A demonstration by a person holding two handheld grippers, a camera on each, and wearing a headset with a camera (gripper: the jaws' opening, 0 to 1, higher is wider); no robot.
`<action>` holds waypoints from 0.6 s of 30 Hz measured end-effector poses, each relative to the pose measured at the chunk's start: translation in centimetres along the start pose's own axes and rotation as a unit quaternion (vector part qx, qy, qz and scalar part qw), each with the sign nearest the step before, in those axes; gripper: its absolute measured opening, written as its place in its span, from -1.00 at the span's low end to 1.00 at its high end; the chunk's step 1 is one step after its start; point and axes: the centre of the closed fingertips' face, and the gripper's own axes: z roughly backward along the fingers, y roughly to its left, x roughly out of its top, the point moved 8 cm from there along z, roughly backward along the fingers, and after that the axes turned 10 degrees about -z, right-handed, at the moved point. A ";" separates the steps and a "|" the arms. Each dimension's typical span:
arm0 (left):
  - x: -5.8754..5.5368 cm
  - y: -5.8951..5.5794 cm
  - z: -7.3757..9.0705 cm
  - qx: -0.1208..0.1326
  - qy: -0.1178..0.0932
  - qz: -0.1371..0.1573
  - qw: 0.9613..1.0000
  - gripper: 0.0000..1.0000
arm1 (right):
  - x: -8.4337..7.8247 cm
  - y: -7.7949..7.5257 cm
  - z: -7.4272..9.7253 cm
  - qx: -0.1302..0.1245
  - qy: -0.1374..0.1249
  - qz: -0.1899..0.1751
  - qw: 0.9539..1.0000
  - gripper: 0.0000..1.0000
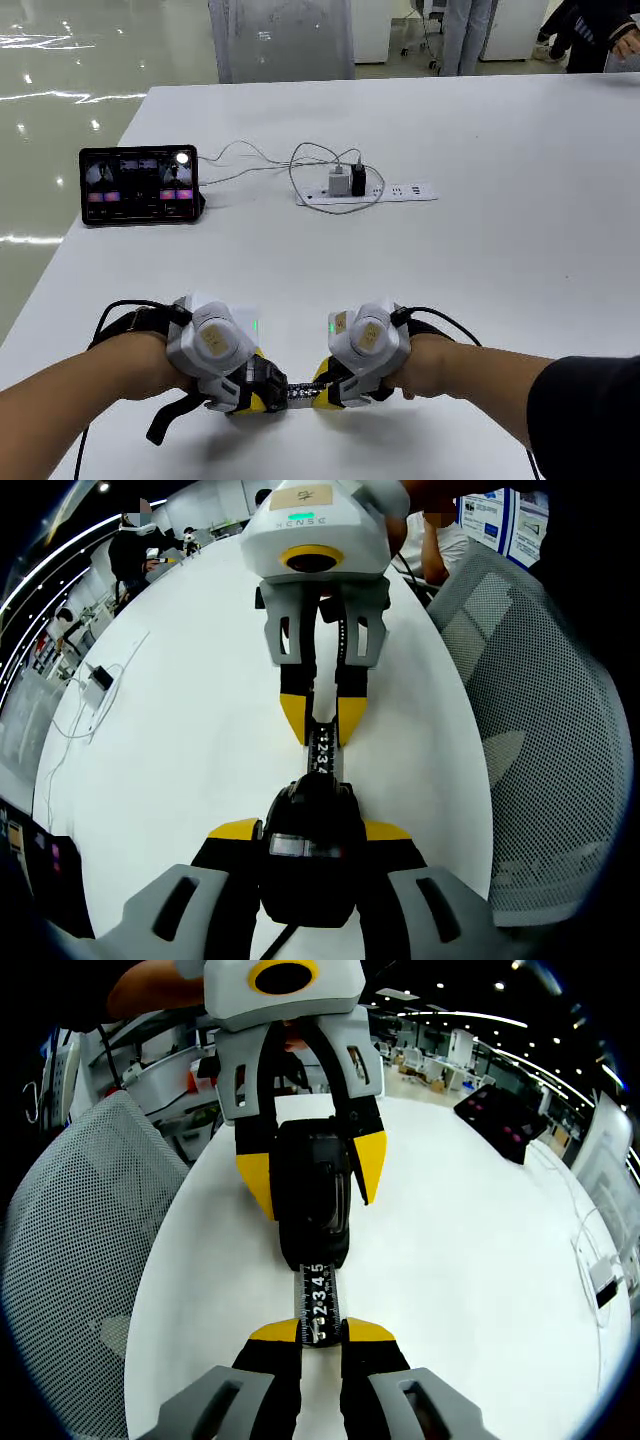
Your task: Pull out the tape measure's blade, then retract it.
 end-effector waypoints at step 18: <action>0.1 -0.1 -0.1 0.001 0.001 0.000 1.000 -0.36 | -0.9 -0.4 0.7 -0.002 0.002 -0.008 1.000 -0.79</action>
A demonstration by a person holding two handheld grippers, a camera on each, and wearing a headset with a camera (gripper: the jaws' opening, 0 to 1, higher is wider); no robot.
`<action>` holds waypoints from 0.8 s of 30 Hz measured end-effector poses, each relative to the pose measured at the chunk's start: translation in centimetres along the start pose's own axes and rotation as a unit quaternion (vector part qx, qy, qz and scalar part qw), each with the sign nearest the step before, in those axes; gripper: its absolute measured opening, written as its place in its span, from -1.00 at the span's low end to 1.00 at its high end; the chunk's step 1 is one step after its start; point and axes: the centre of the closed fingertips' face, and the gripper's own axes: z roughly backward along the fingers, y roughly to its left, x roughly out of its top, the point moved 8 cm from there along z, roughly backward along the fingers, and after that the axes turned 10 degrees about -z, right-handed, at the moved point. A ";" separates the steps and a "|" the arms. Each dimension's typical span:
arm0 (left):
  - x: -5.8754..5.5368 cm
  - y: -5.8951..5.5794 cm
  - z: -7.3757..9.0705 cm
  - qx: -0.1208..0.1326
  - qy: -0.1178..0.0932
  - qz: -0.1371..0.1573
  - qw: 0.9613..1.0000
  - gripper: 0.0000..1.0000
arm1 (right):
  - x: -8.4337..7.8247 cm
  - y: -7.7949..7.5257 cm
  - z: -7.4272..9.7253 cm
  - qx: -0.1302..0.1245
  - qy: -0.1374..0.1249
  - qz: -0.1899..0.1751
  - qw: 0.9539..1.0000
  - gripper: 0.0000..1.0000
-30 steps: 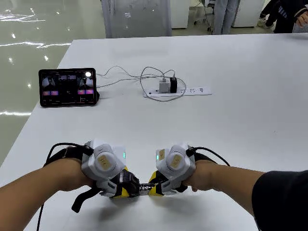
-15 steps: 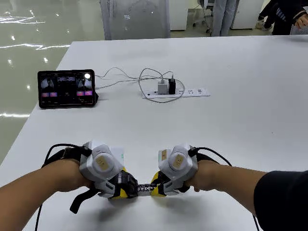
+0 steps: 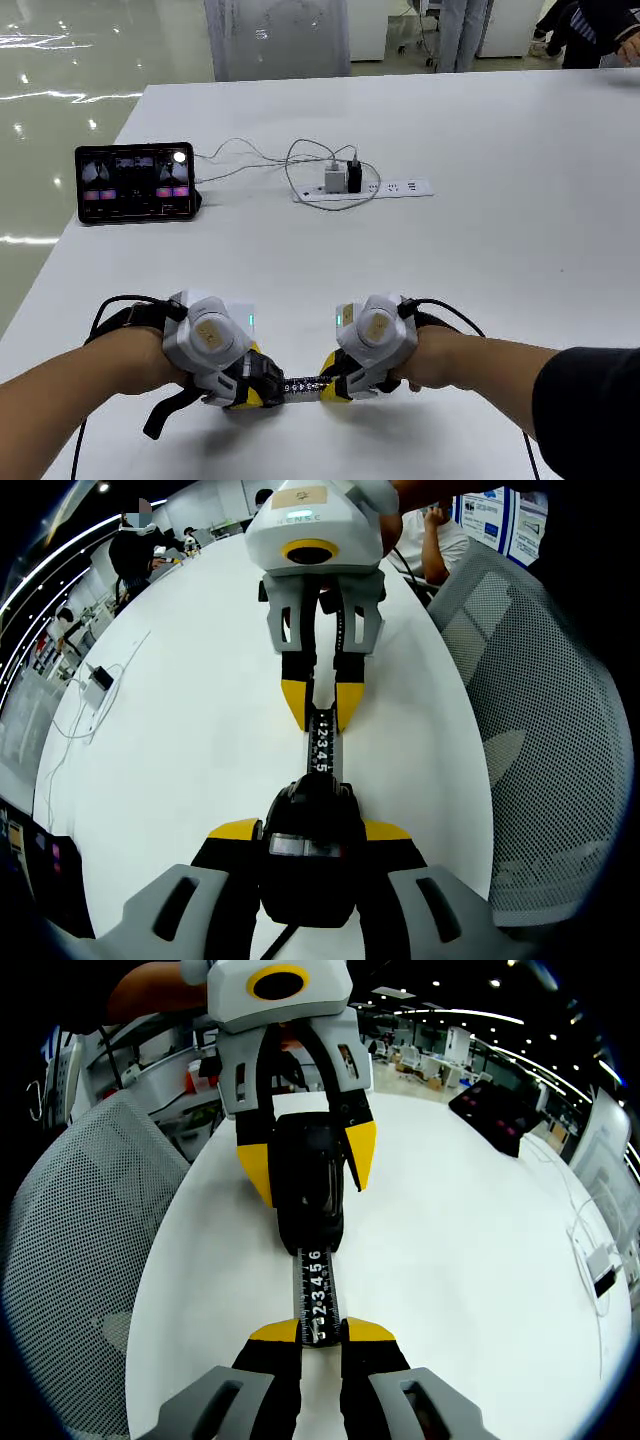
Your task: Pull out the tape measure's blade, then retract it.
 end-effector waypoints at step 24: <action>0.0 -0.1 0.0 0.002 0.001 0.000 1.000 -0.36 | -1.1 -0.1 0.7 -0.005 0.006 -0.007 1.000 -0.79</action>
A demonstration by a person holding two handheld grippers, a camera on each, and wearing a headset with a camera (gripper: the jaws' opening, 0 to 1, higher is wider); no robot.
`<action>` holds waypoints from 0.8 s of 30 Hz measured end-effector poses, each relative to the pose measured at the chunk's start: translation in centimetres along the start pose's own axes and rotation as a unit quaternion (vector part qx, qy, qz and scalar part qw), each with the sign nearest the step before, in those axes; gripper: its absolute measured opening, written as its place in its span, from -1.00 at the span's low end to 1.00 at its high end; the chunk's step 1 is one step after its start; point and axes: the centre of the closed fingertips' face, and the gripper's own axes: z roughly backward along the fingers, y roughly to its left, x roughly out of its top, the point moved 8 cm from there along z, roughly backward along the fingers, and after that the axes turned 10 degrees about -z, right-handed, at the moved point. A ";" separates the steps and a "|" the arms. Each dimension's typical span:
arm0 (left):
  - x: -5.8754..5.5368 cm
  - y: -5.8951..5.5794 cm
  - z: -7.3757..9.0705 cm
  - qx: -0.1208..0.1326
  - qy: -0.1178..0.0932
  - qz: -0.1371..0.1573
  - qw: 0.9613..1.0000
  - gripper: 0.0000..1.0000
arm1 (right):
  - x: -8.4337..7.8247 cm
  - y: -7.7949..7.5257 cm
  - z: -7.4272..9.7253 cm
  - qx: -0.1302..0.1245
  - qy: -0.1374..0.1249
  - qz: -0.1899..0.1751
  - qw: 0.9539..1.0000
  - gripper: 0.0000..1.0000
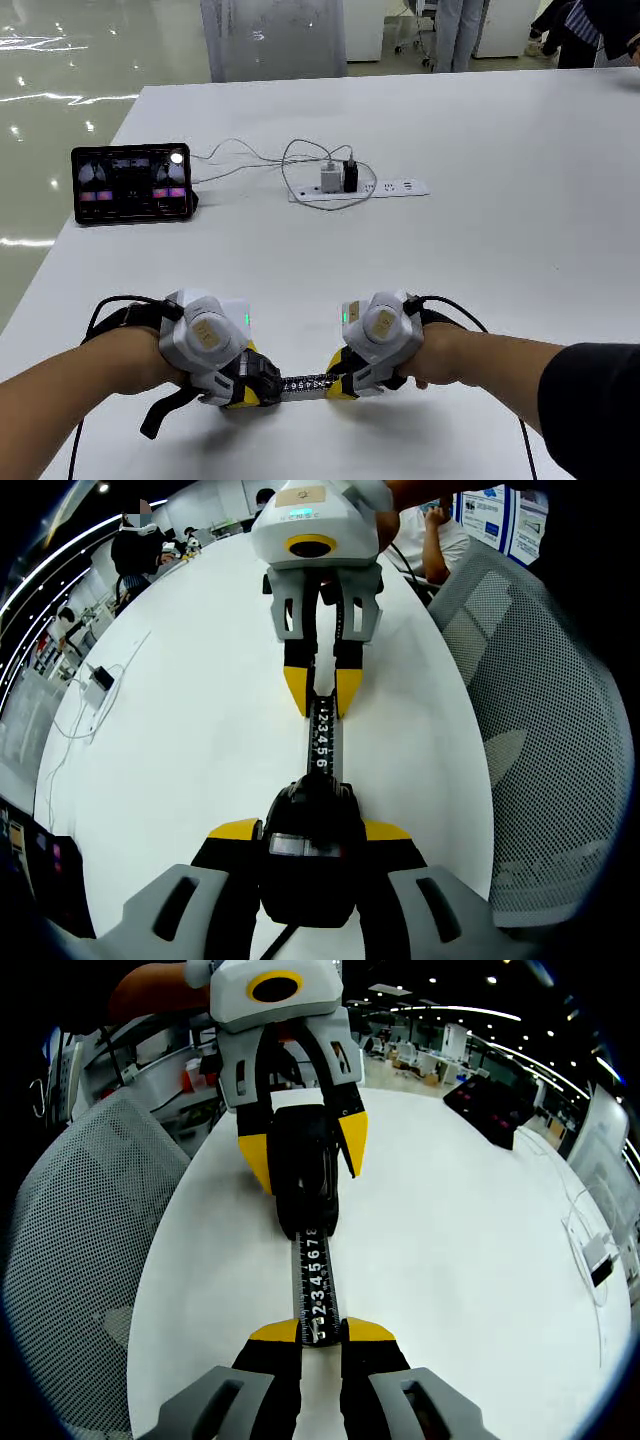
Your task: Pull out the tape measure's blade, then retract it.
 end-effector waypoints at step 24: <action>0.1 -0.1 0.0 -0.002 0.001 -0.007 1.000 -0.37 | -0.9 -0.1 0.7 -0.002 0.003 -0.010 1.000 -0.79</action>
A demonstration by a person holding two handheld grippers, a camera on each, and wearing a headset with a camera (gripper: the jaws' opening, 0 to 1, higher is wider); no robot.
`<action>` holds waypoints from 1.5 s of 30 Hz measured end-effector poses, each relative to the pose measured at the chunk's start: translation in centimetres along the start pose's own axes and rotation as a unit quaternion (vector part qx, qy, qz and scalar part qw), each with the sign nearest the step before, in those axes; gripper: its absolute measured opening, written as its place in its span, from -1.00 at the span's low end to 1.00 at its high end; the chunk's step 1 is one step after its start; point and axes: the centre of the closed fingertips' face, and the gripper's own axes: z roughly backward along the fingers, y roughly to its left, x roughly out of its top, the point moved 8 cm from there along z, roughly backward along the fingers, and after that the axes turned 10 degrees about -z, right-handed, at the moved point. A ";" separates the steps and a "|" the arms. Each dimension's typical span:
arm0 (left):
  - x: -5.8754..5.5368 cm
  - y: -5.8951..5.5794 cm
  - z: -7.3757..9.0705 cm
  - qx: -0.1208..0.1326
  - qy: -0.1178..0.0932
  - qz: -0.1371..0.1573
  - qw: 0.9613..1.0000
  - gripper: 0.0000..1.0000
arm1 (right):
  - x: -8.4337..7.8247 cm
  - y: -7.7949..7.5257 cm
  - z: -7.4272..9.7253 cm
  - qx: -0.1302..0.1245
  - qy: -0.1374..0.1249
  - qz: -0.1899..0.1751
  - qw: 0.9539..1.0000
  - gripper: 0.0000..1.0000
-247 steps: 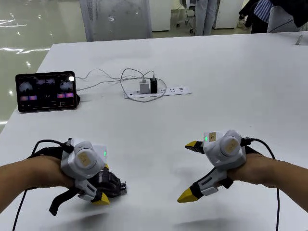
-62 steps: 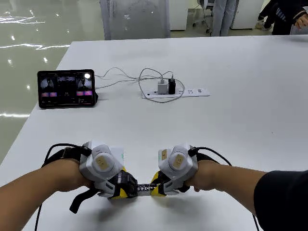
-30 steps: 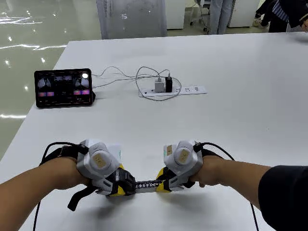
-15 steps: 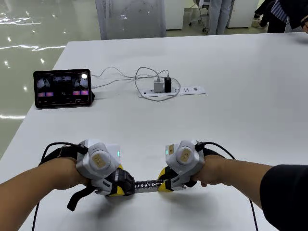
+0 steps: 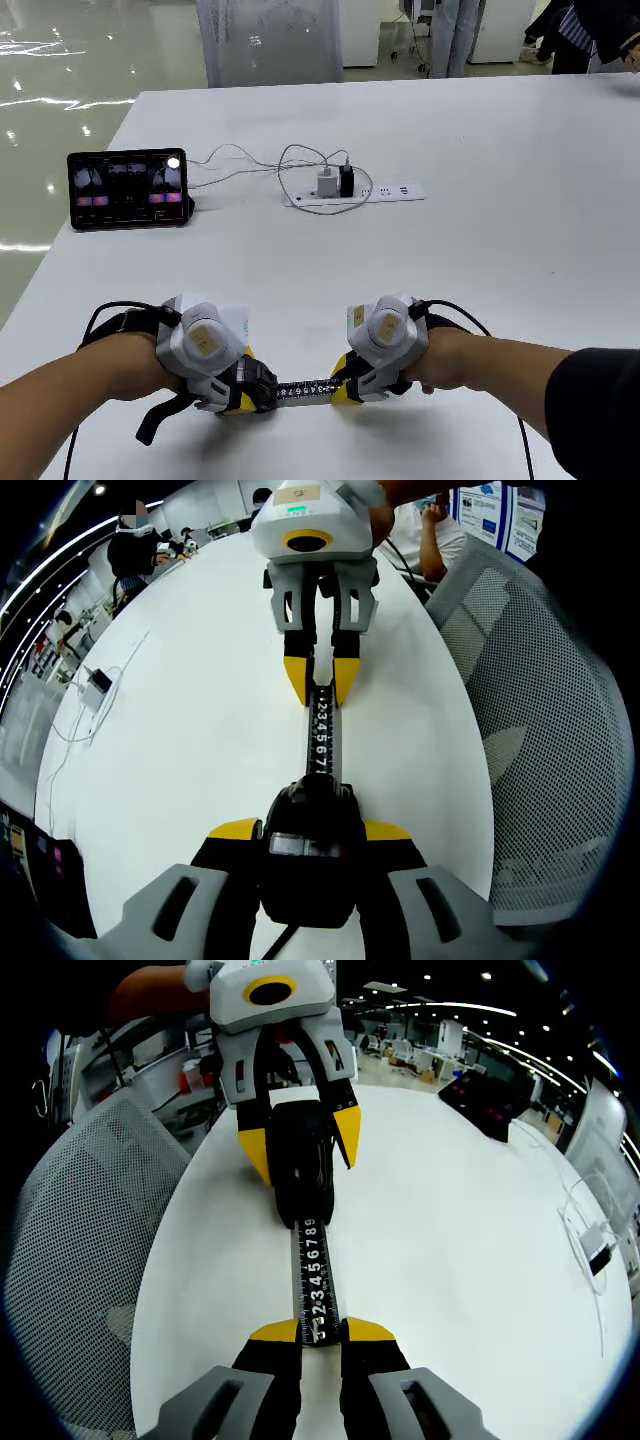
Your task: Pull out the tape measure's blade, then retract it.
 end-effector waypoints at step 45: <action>-0.1 0.0 -0.1 0.001 -0.001 -0.003 1.000 -0.36 | -1.9 -0.6 1.6 -0.006 0.008 -0.011 1.000 -0.80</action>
